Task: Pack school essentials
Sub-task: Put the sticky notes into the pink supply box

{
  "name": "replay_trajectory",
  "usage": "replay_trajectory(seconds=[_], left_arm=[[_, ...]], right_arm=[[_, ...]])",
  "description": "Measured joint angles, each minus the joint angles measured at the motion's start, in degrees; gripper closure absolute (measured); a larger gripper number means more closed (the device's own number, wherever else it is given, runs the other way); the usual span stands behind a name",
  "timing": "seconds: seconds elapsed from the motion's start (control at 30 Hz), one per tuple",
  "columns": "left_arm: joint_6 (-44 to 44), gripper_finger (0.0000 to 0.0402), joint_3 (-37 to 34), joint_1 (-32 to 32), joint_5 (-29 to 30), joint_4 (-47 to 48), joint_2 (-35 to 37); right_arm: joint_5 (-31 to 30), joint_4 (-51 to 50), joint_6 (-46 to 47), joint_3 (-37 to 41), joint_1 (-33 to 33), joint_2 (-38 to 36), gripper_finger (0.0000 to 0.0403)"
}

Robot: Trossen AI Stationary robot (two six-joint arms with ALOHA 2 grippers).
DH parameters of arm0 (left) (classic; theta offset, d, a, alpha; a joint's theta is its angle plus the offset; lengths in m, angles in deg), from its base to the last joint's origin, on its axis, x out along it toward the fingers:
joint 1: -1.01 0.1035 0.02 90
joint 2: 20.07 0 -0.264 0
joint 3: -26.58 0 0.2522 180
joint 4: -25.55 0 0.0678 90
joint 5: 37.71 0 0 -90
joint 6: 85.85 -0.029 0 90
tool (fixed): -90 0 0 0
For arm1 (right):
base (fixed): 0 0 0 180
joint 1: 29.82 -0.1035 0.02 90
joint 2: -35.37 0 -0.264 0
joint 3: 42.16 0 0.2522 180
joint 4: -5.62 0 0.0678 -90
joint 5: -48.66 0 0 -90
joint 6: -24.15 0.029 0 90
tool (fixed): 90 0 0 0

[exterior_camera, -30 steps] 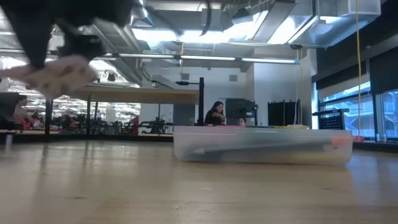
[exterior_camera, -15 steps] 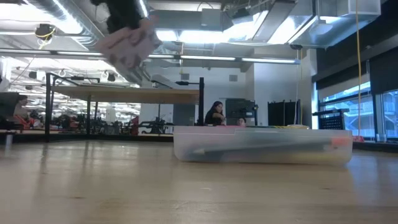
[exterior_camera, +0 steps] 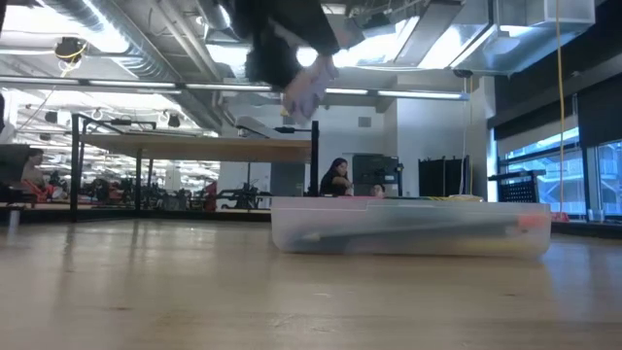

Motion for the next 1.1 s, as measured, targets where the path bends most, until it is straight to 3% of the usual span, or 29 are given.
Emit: replay_trajectory(seconds=[0.43, 1.1], left_arm=[[-5.73, 0.0050, -0.07, 0.15, 0.82, -1.65, -11.45], [-8.18, 0.0050, -0.07, 0.80, 2.16, -2.92, -12.85]], right_arm=[[0.03, 0.46, 0.17, 0.00, 0.00, 0.00, 0.0210], [0.16, 3.19, 0.10, 0.00, -0.02, 0.00, 0.0210]])
